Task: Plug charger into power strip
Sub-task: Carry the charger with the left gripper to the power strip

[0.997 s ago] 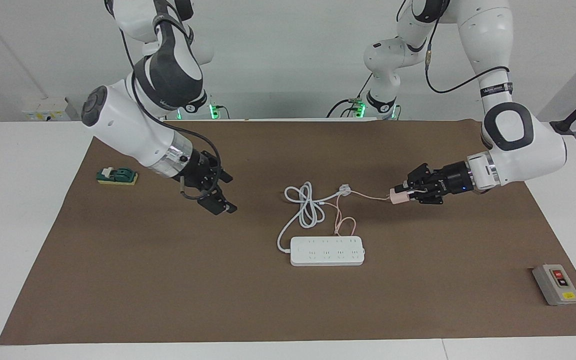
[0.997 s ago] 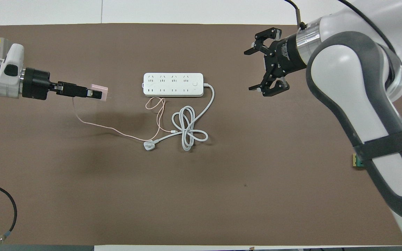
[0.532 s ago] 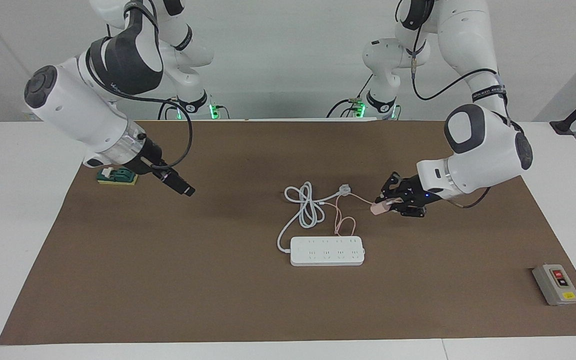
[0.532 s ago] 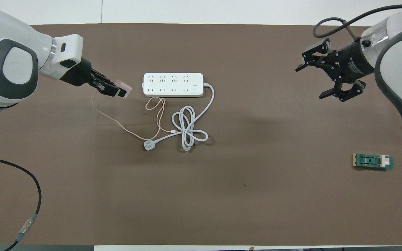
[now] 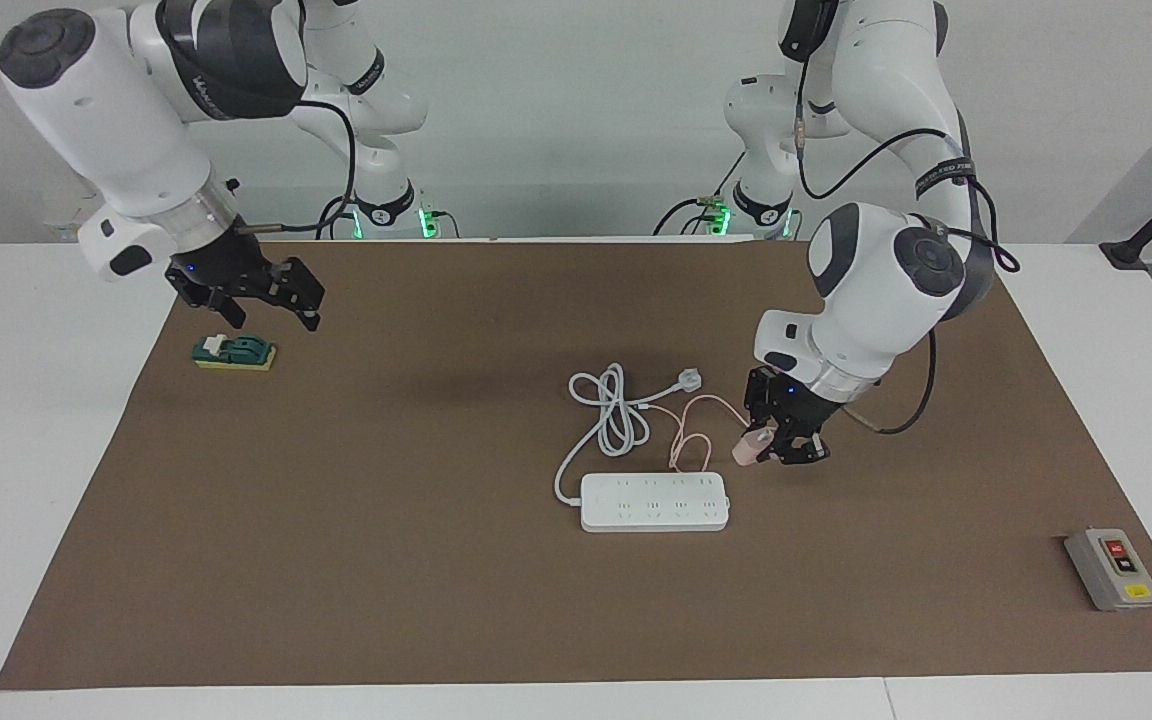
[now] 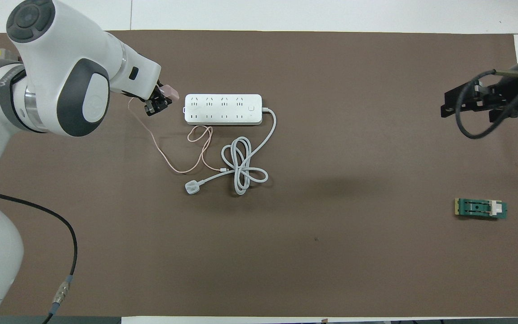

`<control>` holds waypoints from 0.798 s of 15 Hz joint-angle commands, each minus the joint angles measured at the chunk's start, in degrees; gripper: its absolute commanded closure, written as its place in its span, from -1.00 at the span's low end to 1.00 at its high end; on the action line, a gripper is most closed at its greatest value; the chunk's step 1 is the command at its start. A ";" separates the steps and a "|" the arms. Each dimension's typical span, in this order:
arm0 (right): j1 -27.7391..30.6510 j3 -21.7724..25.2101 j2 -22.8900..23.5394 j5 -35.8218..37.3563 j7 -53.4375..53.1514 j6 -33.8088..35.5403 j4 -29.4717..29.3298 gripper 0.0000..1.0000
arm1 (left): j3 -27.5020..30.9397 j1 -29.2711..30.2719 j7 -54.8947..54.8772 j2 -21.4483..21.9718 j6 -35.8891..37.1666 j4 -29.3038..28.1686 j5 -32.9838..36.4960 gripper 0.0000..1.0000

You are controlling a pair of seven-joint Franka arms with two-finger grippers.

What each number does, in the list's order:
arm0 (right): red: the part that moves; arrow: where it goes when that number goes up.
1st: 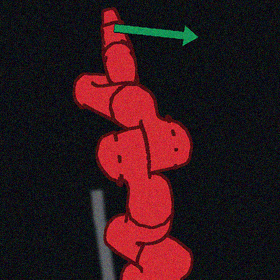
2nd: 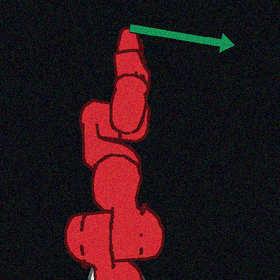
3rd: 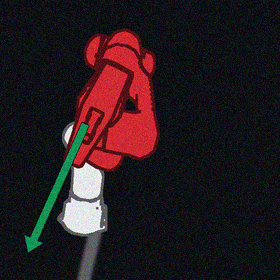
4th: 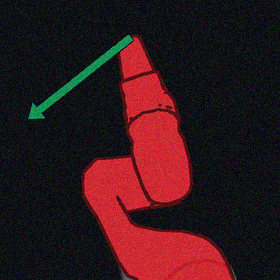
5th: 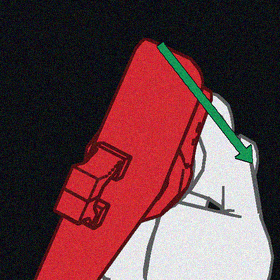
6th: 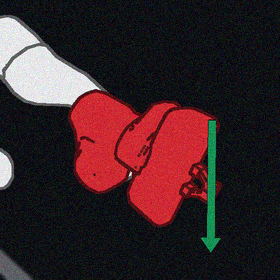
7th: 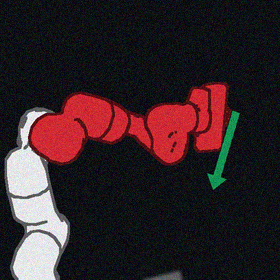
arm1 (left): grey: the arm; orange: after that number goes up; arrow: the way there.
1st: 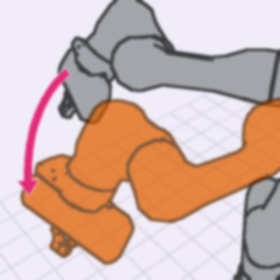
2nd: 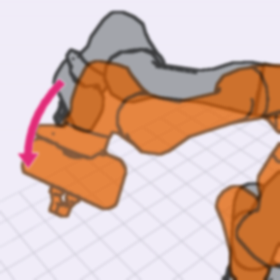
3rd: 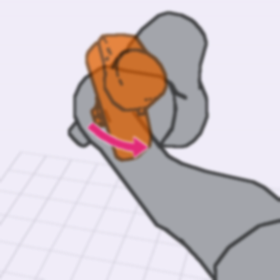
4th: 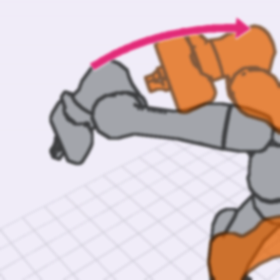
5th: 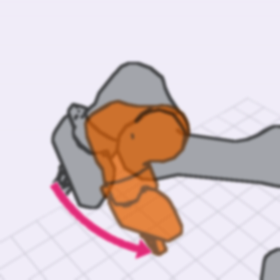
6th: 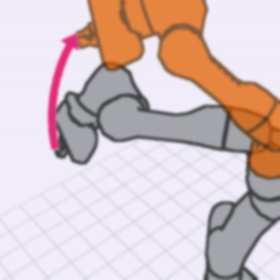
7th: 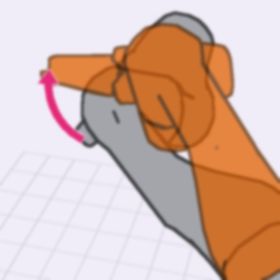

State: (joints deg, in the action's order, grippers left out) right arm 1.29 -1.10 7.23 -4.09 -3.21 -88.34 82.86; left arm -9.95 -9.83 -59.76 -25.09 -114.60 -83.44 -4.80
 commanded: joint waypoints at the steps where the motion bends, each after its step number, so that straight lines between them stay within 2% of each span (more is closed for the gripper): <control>1: 2.14 -1.27 -6.34 1.54 6.45 -0.52 6.78 -1.00 | 0.64 -1.94 -3.43 -0.40 -3.34 -1.89 4.44 1.00; 4: 1.96 -1.19 -10.30 1.81 6.46 -1.40 12.23 -1.00 | 0.64 -3.09 -6.85 0.39 -6.68 -5.66 4.80 1.00; 7: 1.61 -1.62 -10.40 6.54 6.46 -2.27 12.77 -1.00 | 0.46 -3.09 -8.17 -0.13 -8.35 -7.08 4.72 1.00; 12: 2.05 -2.41 -10.22 5.94 3.66 -3.68 12.60 -1.00 | 0.72 -3.00 -11.78 -0.05 -12.75 -10.33 4.80 1.00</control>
State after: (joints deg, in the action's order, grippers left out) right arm 2.43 -2.48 -1.85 1.66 1.73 -90.44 93.99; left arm -9.79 -12.53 -70.15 -25.80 -124.65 -91.31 -1.10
